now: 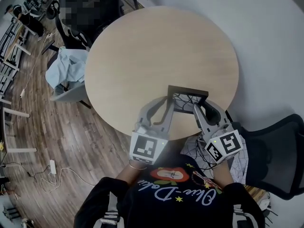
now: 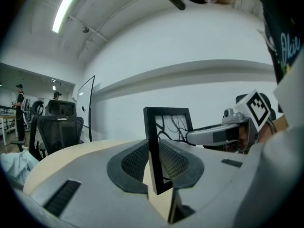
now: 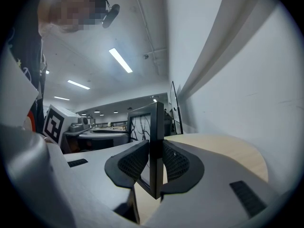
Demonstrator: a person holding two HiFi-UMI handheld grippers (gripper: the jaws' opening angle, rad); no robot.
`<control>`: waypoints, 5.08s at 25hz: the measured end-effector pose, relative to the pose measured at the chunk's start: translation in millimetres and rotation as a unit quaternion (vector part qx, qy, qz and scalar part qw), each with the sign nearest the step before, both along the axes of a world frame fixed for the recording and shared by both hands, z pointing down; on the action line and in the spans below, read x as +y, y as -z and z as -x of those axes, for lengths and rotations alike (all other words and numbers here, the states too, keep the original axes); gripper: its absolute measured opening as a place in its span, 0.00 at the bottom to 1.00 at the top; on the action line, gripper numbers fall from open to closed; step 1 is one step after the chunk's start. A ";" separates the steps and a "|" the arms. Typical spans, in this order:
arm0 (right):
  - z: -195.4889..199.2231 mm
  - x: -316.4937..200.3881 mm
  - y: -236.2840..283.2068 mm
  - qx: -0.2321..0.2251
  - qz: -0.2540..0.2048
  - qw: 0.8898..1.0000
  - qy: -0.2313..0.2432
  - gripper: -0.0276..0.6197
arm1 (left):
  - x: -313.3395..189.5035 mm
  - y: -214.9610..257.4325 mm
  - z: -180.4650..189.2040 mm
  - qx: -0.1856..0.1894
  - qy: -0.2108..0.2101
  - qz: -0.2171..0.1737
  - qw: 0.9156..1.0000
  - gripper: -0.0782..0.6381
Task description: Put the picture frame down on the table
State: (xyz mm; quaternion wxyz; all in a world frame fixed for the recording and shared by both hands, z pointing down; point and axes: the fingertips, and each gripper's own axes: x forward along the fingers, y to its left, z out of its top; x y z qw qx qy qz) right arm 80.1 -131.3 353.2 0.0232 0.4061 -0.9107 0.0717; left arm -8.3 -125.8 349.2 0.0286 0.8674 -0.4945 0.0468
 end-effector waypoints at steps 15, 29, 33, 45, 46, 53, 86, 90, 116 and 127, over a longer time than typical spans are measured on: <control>14.1 -40.6 -29.7 0.010 0.040 0.999 -0.008 0.16 | -40.1 -29.2 14.3 -0.014 -0.003 0.037 0.999 0.18; 6.3 -66.7 -60.4 0.021 0.081 0.996 -0.029 0.16 | -68.3 -61.8 6.1 -0.024 -0.024 0.074 0.997 0.18; 8.0 -73.4 -66.4 0.025 0.088 0.995 -0.029 0.16 | -75.4 -68.4 7.6 -0.025 -0.026 0.082 0.996 0.18; 12.3 -89.6 -83.0 0.032 0.110 0.993 -0.036 0.16 | -92.6 -85.7 12.0 -0.022 -0.040 0.102 0.994 0.18; 12.9 -90.8 -84.8 0.033 0.113 0.992 -0.037 0.16 | -93.9 -87.7 12.6 -0.024 -0.040 0.104 0.994 0.18; 15.1 -105.2 -98.8 0.036 0.131 0.990 -0.047 0.16 | -109.9 -101.6 14.7 -0.030 -0.049 0.119 0.991 0.18; 17.5 -135.8 -153.2 0.044 0.212 0.975 -0.056 0.17 | -139.9 -155.6 17.0 -0.058 -0.064 0.179 0.980 0.18; 15.0 -136.5 -158.1 0.045 0.220 0.973 -0.060 0.17 | -140.3 -160.0 14.5 -0.063 -0.066 0.183 0.979 0.18; 11.9 -160.2 -180.5 0.039 0.248 0.963 -0.096 0.18 | -160.9 -178.2 13.7 -0.062 -0.063 0.196 0.977 0.19; 13.5 -172.2 -190.5 0.046 0.258 0.959 -0.103 0.19 | -172.8 -188.0 15.7 -0.065 -0.058 0.211 0.974 0.19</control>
